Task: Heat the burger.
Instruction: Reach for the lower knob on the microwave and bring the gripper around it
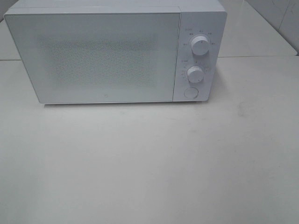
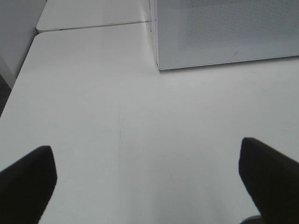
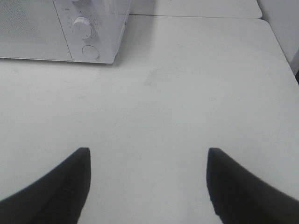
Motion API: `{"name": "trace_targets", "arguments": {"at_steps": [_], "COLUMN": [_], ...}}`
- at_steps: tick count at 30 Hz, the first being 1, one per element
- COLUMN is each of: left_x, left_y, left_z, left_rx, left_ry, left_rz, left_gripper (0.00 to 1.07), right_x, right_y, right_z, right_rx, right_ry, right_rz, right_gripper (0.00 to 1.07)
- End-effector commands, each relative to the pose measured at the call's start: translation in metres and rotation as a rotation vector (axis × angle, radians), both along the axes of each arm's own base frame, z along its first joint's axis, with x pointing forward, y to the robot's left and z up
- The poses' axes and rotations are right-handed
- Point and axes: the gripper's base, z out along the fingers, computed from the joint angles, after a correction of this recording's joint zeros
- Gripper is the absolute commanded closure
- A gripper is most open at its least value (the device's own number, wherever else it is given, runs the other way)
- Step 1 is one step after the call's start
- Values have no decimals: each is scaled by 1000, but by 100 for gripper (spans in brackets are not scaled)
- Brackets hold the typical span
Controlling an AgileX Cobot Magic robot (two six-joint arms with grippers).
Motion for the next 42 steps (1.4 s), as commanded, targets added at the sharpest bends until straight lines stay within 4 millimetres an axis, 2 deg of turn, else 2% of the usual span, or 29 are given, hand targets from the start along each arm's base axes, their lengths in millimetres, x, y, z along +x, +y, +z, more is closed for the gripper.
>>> {"name": "trace_targets", "arguments": {"at_steps": [1,10,15,24,32,34,42], "left_x": [-3,-3,-3,-3,-3,-3,-3], "left_y": [0,0,0,0,0,0,0], "left_z": [-1,-1,-1,-1,-1,-1,-1], "left_rx": [-1,-1,-1,-1,-1,-1,-1], "left_ry": [-19,-19,-19,-19,-19,-19,-19], "left_rz": [6,6,6,6,6,6,6], "left_gripper": [5,5,5,6,6,6,6], "right_x": [-3,-3,4,37,62,76,93], "right_y": [0,0,1,6,10,12,15], "right_z": [-1,2,13,21,19,19,17], "right_rx": [-9,-9,1,2,-3,-4,-7], "right_ry": [-23,-32,-61,-24,5,1,19], "right_rz": [1,1,0,3,10,14,19], "right_gripper": [38,38,38,38,38,38,38]}}
